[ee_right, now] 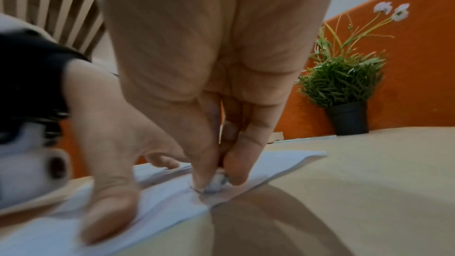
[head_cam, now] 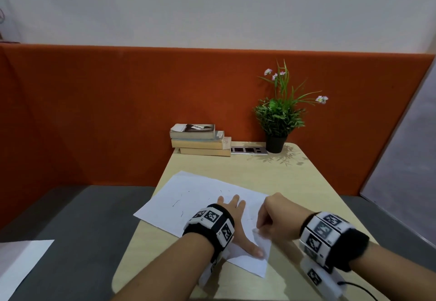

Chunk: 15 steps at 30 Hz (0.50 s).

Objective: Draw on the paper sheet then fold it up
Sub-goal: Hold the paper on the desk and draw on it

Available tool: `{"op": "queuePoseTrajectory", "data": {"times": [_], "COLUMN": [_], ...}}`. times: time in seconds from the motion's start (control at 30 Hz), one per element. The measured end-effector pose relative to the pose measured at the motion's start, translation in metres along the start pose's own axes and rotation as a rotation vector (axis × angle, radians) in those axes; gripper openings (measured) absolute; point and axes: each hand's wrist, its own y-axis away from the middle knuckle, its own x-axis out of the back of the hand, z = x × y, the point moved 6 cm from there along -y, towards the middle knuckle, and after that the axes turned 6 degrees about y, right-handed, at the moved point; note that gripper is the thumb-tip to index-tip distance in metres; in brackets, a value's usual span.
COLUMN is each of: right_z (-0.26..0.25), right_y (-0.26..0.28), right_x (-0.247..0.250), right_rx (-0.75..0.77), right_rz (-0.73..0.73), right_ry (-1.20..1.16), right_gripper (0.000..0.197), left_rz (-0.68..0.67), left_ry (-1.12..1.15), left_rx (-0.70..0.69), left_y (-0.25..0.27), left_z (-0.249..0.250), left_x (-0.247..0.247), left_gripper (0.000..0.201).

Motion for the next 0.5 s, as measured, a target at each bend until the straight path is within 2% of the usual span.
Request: {"op": "queuePoseTrajectory", "data": {"times": [0.13,0.37,0.5], "right_z": [-0.002,-0.007,-0.009], "right_y": [0.009,-0.026,-0.012], "right_x": [-0.007,0.013,0.004], "right_rx": [0.030,-0.011,0.000], "right_rz": [-0.066,0.075,0.036], "right_ry": [-0.018,0.049,0.021], "right_gripper": [0.009,0.014,0.018], "left_rz": [-0.003,0.005,0.006], "left_ry": [0.010,0.006,0.018], "left_rx": [-0.008,-0.004,-0.011], "left_y": [-0.002,-0.002,-0.001], "left_z": [-0.001,-0.002,-0.003], "left_x": [0.000,-0.001,-0.002], "left_gripper": [0.141,0.140,0.140]}}
